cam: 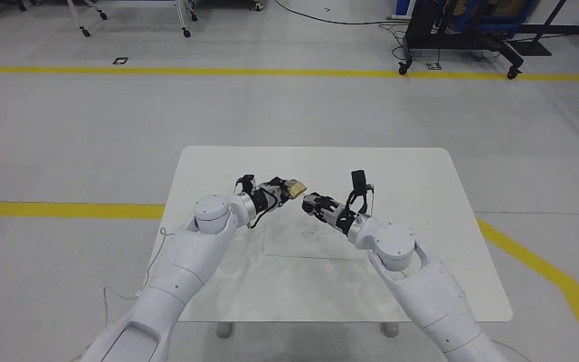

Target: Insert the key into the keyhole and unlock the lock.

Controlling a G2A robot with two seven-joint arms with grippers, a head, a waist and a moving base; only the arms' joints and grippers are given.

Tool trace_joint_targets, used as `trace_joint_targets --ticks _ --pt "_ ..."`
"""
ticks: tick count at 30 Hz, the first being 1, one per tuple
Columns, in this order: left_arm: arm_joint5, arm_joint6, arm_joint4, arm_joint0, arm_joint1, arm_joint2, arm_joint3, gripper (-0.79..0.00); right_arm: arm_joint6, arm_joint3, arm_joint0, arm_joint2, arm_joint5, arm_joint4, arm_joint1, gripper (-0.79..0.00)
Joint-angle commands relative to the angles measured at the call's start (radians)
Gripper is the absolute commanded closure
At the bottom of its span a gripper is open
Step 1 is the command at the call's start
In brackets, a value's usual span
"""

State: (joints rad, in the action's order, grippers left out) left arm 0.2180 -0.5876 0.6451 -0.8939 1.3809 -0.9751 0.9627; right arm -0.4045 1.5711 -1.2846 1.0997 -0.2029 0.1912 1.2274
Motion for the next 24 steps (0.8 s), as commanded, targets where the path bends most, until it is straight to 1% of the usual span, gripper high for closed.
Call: trace_joint_targets --ticks 1,19,20,21,22,24 --pt "0.001 -0.001 -0.003 -0.001 0.0 -0.002 0.0 0.0 -0.004 -0.001 0.0 -0.003 0.001 0.001 0.001 0.0" --pt "-0.007 -0.074 -0.067 -0.002 -0.004 -0.004 -0.001 0.0 -0.006 -0.053 0.048 -0.02 -0.007 0.025 0.016 0.0" --pt "-0.008 -0.074 -0.069 -0.002 -0.004 -0.006 -0.002 0.0 -0.007 -0.058 0.052 -0.022 -0.006 0.032 0.017 -0.071" --pt "-0.008 -0.073 -0.068 -0.002 -0.004 -0.007 -0.003 0.0 -0.008 -0.06 0.053 -0.022 -0.001 0.038 0.018 -0.271" --pt "-0.009 -0.071 -0.065 -0.003 -0.004 -0.01 -0.004 0.0 -0.006 -0.064 0.054 -0.021 0.006 0.044 0.019 -0.785" --pt "-0.007 -0.063 -0.051 -0.005 -0.003 -0.018 -0.008 0.0 0.001 -0.07 0.055 -0.016 0.024 0.055 0.021 -0.785"
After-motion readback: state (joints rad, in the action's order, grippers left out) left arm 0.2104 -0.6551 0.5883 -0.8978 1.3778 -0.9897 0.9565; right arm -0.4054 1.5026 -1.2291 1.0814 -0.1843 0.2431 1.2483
